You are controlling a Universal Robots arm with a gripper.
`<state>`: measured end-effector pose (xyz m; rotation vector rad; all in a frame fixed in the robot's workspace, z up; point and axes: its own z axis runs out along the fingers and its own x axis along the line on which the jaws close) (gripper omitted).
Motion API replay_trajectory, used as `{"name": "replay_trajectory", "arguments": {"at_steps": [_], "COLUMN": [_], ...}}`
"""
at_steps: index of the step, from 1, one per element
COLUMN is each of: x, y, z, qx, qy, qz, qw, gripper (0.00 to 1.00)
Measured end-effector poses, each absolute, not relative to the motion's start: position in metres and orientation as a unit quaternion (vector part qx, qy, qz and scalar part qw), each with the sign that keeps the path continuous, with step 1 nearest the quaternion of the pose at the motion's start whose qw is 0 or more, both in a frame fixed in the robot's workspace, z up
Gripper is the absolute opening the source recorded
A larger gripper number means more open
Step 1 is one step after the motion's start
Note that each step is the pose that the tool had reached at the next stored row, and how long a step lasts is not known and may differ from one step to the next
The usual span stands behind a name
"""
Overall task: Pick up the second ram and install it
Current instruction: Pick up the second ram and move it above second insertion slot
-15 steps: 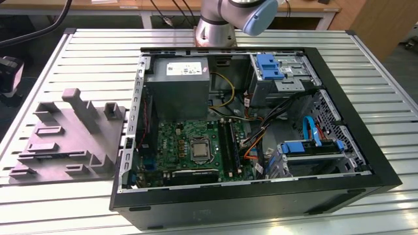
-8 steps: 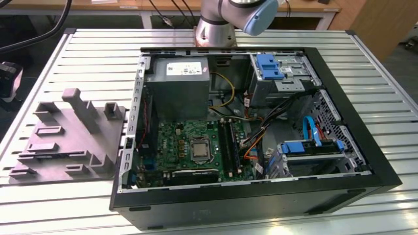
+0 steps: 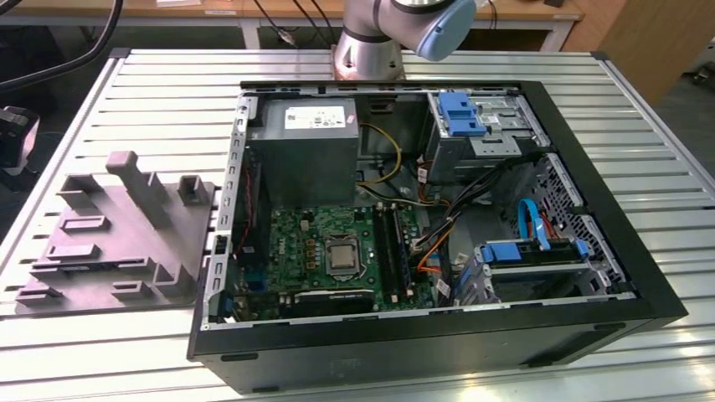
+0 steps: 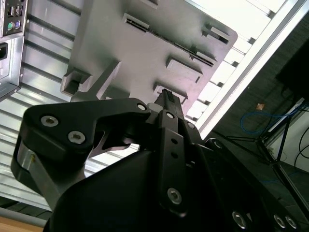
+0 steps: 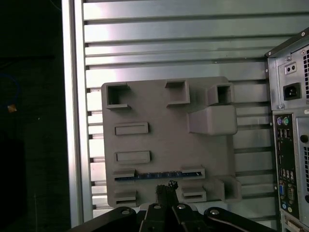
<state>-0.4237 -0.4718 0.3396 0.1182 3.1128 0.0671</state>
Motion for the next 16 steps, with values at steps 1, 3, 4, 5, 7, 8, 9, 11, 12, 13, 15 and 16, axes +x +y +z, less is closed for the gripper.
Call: {"name": "replay_trajectory", "arguments": {"at_steps": [1, 3, 4, 5, 7, 8, 9, 11, 12, 13, 15, 16], "x": [-0.4237, -0.4236, -0.4236, -0.4237, -0.4237, -0.4236, -0.4236, -0.4236, -0.4236, -0.4236, -0.4236, -0.4236], "y": [-0.4718, -0.4718, -0.4718, -0.4718, -0.4718, -0.4718, -0.4718, -0.4718, -0.4718, -0.4718, -0.4718, -0.4718], "z": [0.3396, 0.3396, 0.3396, 0.3396, 0.3395, 0.3395, 0.3394, 0.3392, 0.3391, 0.3390, 0.3387, 0.3385], "qx": [0.038, 0.038, 0.038, 0.038, 0.038, 0.038, 0.038, 0.037, 0.033, 0.029, 0.016, 0.008], "qy": [0.999, 0.999, 0.999, 0.999, 0.999, 0.999, 0.999, 0.999, 0.999, 0.999, 1.000, 1.000], "qz": [0.022, 0.022, 0.022, 0.022, 0.022, 0.021, 0.022, 0.022, 0.022, 0.022, 0.022, 0.022], "qw": [0.013, 0.013, 0.013, 0.013, 0.013, 0.013, 0.013, 0.013, 0.013, 0.013, 0.012, 0.012], "gripper": [0.10, 0.10, 0.10, 0.10, 0.10, 0.10, 0.10, 0.10, 0.10, 0.10, 0.10, 0.10]}}
